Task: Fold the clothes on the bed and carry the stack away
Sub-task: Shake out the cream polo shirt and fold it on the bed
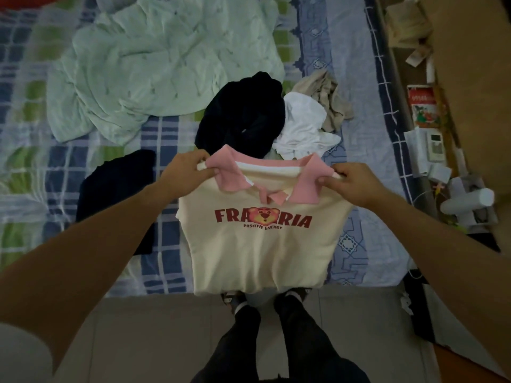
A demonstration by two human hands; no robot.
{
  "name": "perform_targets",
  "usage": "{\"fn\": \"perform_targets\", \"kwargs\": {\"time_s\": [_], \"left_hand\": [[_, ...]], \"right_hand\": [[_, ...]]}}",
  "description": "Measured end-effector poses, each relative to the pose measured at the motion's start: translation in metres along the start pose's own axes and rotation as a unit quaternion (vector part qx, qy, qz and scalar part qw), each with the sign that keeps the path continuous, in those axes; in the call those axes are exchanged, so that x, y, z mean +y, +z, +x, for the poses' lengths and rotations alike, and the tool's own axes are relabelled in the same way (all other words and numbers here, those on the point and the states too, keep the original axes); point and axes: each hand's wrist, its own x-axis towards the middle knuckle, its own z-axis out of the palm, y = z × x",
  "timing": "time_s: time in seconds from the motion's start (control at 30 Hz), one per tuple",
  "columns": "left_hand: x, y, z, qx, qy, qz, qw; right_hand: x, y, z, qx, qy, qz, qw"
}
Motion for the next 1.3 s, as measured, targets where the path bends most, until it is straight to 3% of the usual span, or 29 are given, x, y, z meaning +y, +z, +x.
{"fn": "perform_targets", "kwargs": {"time_s": [0.17, 0.37, 0.7, 0.97, 1.17, 1.3], "left_hand": [[0.001, 0.015, 0.018, -0.001, -0.067, -0.063, 0.996], [0.008, 0.037, 0.058, 0.02, -0.123, -0.16, 0.979], [-0.073, 0.101, 0.174, 0.168, -0.076, -0.009, 0.983], [-0.143, 0.164, 0.267, 0.164, -0.132, 0.033, 0.977], [-0.176, 0.195, 0.268, 0.112, -0.219, -0.026, 0.969], [-0.199, 0.175, 0.25, 0.032, -0.219, -0.111, 0.969]], "right_hand": [[0.027, 0.009, 0.044, -0.025, -0.028, 0.06, 0.998], [0.063, 0.026, 0.108, 0.049, -0.025, 0.126, 0.99], [0.088, 0.101, 0.226, 0.119, -0.038, 0.079, 0.989], [0.124, 0.172, 0.313, 0.129, 0.03, -0.032, 0.991], [0.165, 0.2, 0.321, 0.086, 0.081, -0.012, 0.993], [0.182, 0.165, 0.303, -0.072, 0.147, 0.051, 0.985]]}}
